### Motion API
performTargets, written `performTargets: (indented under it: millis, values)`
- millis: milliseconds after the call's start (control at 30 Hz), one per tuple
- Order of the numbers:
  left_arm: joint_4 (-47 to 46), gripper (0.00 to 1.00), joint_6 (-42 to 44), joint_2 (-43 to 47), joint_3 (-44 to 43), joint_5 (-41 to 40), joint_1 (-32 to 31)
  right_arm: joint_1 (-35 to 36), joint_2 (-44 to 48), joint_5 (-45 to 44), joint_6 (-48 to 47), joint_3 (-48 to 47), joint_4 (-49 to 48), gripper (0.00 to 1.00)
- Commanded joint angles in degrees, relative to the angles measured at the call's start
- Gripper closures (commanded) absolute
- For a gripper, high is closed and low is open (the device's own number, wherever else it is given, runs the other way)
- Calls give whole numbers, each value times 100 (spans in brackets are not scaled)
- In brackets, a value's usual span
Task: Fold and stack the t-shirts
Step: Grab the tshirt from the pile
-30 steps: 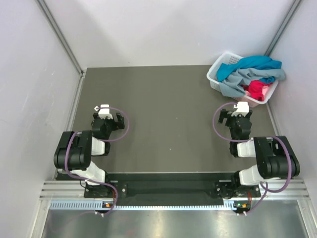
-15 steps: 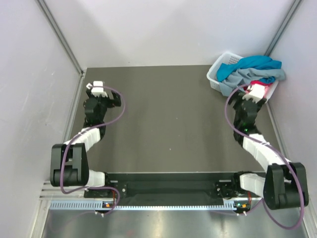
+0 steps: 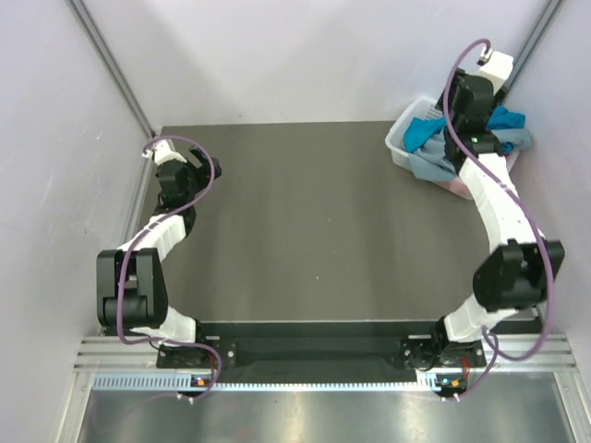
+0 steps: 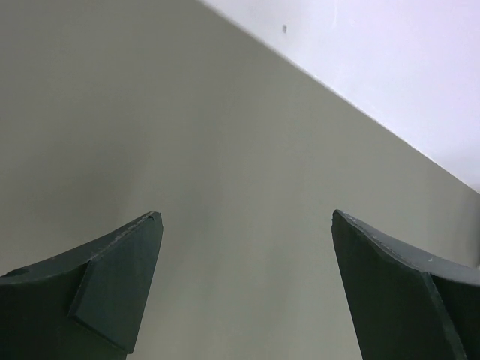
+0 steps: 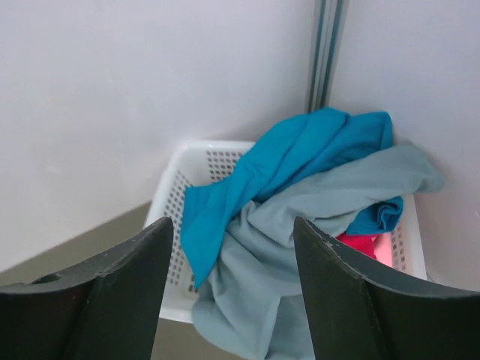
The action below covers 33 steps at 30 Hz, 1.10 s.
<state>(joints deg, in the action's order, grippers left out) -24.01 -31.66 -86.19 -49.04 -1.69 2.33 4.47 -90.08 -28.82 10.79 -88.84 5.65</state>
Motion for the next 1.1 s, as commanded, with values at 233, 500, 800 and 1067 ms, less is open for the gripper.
performTargets:
  millis: [233, 500, 800, 1067]
  values:
    - [701, 1, -1595, -274, -652, 2898, 741, -403, -1563, 61, 283, -1794, 1201, 37]
    - [-265, 2, -1874, -504, -404, 3975, 1244, -403, -2926, 17, 766, -3103, 1922, 43]
    - [1064, 12, -1124, 31, -317, 3677, 1130, -403, -3788, -274, 1426, -3561, 2038, 52]
    - [1731, 14, -939, 682, -106, 3615, 691, -403, -4500, -116, 1471, -4219, 1791, 60]
